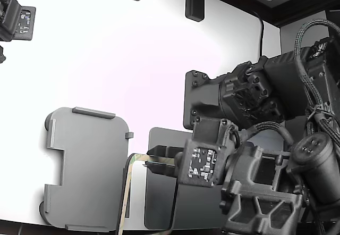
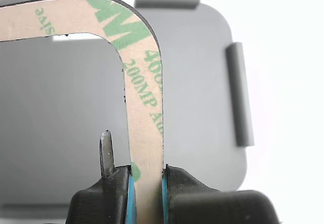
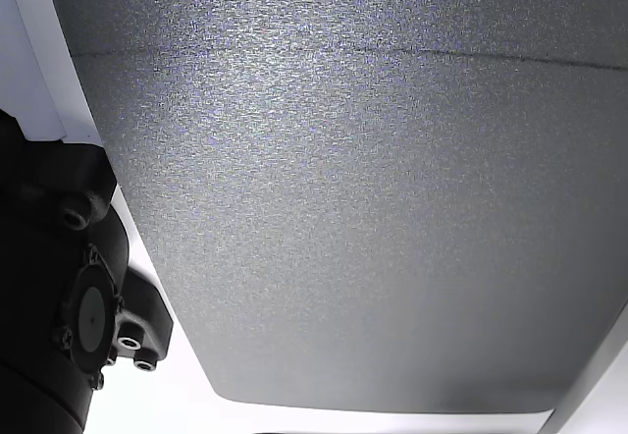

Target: Grab top frame and put it into gray box.

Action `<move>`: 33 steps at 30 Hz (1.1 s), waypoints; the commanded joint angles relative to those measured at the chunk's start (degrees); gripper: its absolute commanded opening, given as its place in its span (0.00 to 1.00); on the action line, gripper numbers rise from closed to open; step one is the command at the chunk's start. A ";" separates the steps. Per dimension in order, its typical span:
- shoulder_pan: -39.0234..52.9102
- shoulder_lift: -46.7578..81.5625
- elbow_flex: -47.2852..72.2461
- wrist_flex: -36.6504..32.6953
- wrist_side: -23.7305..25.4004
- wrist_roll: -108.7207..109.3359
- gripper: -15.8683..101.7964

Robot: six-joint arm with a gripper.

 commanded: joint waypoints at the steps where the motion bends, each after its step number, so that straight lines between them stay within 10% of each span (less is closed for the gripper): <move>1: -2.72 0.18 -2.55 0.53 -3.87 30.85 0.03; 15: -9.84 -5.45 -3.34 0.62 -11.34 78.93 0.03; 33: -14.50 -12.48 -4.57 0.70 -25.14 75.59 0.03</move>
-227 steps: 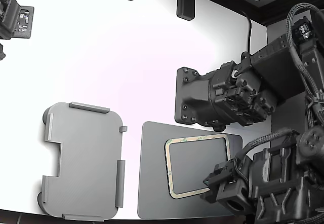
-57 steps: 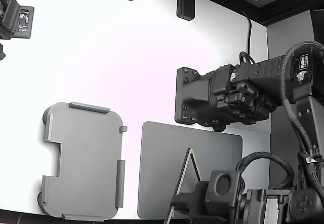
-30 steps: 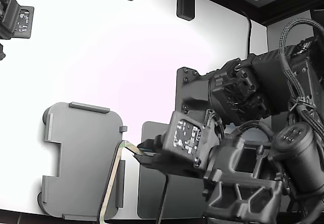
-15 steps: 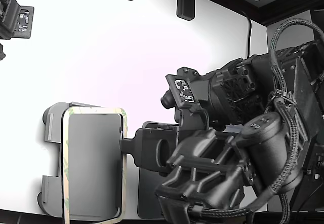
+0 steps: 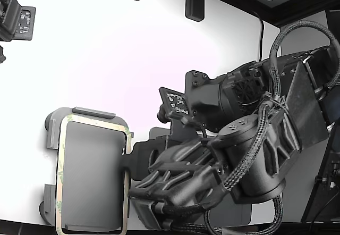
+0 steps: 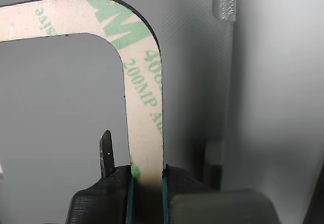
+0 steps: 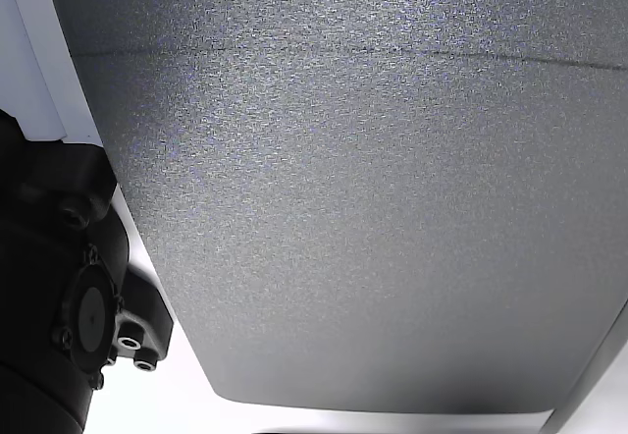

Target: Grab top frame and put it into gray box.

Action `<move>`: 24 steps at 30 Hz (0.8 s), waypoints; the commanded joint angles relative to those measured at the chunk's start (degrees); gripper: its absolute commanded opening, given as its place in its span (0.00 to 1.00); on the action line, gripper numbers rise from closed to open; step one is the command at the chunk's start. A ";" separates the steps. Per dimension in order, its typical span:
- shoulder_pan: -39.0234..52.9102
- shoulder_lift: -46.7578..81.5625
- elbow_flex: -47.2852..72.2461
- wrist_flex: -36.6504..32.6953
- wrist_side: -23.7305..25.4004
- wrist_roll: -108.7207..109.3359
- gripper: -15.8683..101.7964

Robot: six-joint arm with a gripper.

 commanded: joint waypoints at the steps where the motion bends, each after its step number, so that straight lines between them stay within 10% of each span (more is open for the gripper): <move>1: -0.79 1.05 -1.32 0.70 -0.26 -0.26 0.03; 24: -2.72 -0.62 -0.26 0.70 -1.76 -0.97 0.03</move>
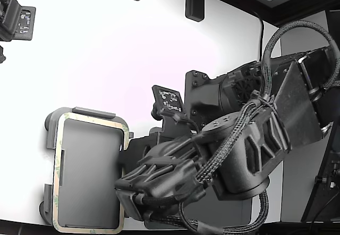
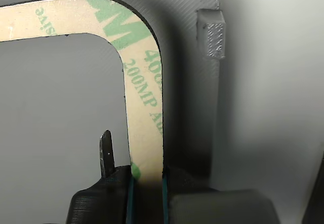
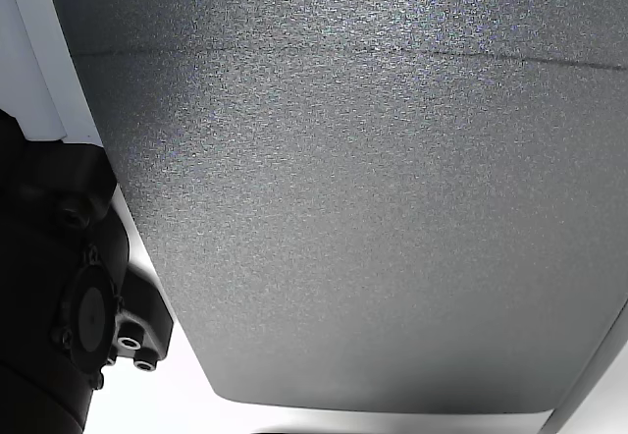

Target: Grab top frame and put it into gray box.

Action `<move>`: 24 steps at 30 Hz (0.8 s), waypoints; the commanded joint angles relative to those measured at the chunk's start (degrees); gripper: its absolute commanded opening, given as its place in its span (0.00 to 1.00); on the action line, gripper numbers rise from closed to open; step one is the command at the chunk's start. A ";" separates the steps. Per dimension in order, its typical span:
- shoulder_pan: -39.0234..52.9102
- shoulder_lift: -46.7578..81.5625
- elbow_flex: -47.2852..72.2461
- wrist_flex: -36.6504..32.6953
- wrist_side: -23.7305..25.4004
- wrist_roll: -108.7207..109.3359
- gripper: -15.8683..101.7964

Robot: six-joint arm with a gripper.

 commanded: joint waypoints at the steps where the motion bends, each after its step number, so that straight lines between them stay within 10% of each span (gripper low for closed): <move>1: -0.88 2.11 -0.62 0.70 -0.35 0.00 0.03; 24: -2.90 1.76 0.62 0.70 -1.23 -2.20 0.03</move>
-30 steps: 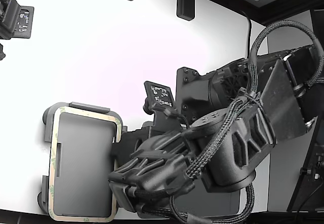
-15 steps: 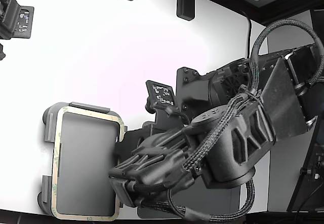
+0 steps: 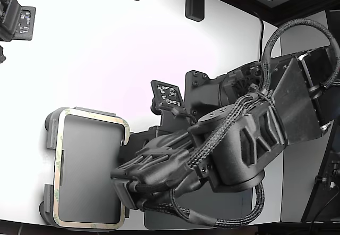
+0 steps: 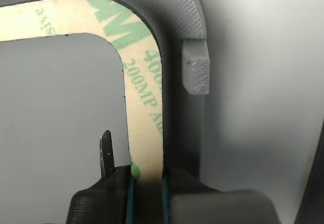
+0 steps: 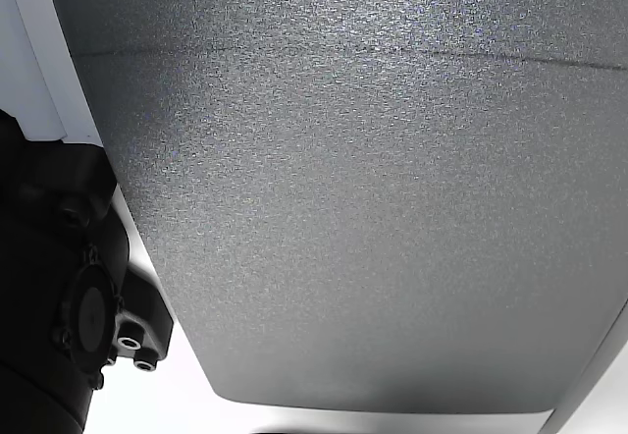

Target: Grab top frame and put it into gray box.

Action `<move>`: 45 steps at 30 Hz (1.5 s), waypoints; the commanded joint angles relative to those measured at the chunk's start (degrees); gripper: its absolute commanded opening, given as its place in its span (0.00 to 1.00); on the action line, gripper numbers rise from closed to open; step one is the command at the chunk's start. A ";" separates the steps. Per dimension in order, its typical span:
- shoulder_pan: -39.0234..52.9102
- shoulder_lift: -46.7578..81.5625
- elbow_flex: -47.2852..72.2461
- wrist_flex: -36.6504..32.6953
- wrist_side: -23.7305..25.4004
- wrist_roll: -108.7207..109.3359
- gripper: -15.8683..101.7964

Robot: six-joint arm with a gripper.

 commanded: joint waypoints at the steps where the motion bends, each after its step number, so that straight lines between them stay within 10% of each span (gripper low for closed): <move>1: -0.88 1.05 -1.23 0.70 -0.18 0.00 0.03; 45: -1.41 -1.58 -1.23 0.70 -1.14 -1.05 0.03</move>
